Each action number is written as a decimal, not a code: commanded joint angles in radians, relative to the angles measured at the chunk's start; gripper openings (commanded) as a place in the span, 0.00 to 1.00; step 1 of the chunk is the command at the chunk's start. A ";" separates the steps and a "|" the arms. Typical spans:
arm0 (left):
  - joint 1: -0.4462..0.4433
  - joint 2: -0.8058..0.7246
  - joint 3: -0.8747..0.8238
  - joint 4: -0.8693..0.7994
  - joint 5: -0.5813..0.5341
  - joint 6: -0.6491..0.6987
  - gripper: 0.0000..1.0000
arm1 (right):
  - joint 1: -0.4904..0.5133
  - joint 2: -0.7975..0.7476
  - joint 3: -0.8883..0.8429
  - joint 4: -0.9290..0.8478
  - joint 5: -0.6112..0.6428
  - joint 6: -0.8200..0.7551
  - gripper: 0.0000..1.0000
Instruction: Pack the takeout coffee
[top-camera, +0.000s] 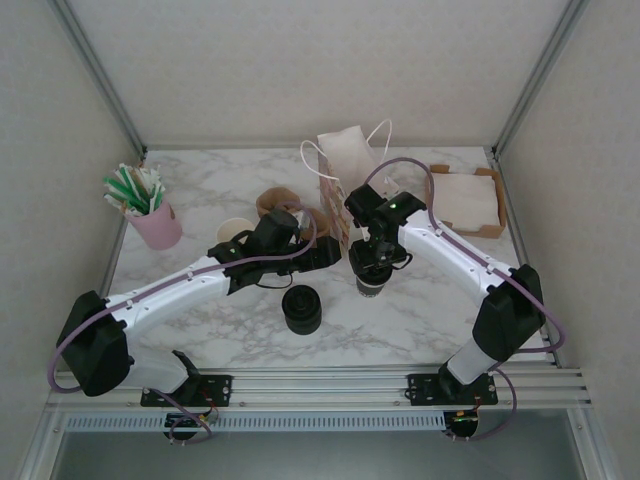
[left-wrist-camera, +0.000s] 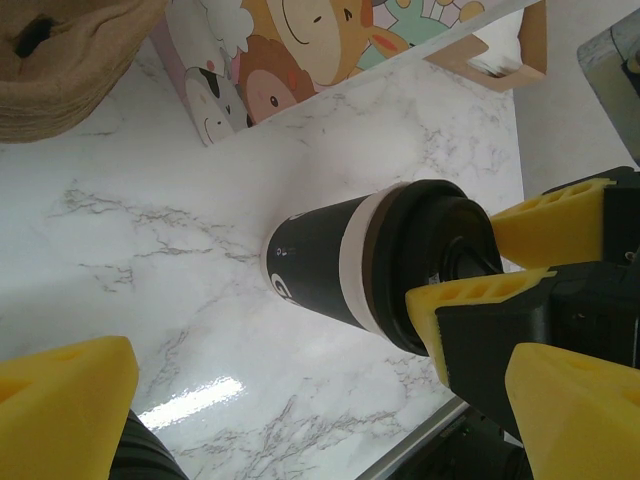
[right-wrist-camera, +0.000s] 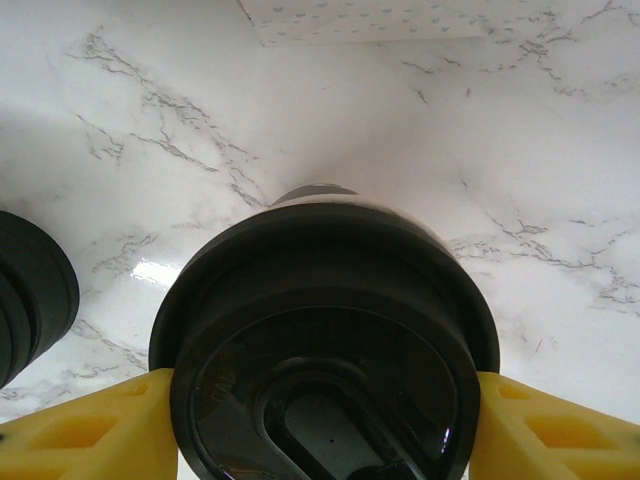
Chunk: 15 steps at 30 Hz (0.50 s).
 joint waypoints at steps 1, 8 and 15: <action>-0.008 0.011 -0.014 0.015 0.003 0.022 0.95 | -0.007 0.015 0.024 -0.002 0.012 -0.013 0.66; -0.008 0.017 -0.014 0.019 0.011 0.023 0.95 | -0.006 0.026 0.015 -0.004 0.022 -0.009 0.66; -0.007 0.026 -0.013 0.024 0.016 0.023 0.95 | -0.006 0.029 0.005 0.001 0.019 -0.005 0.66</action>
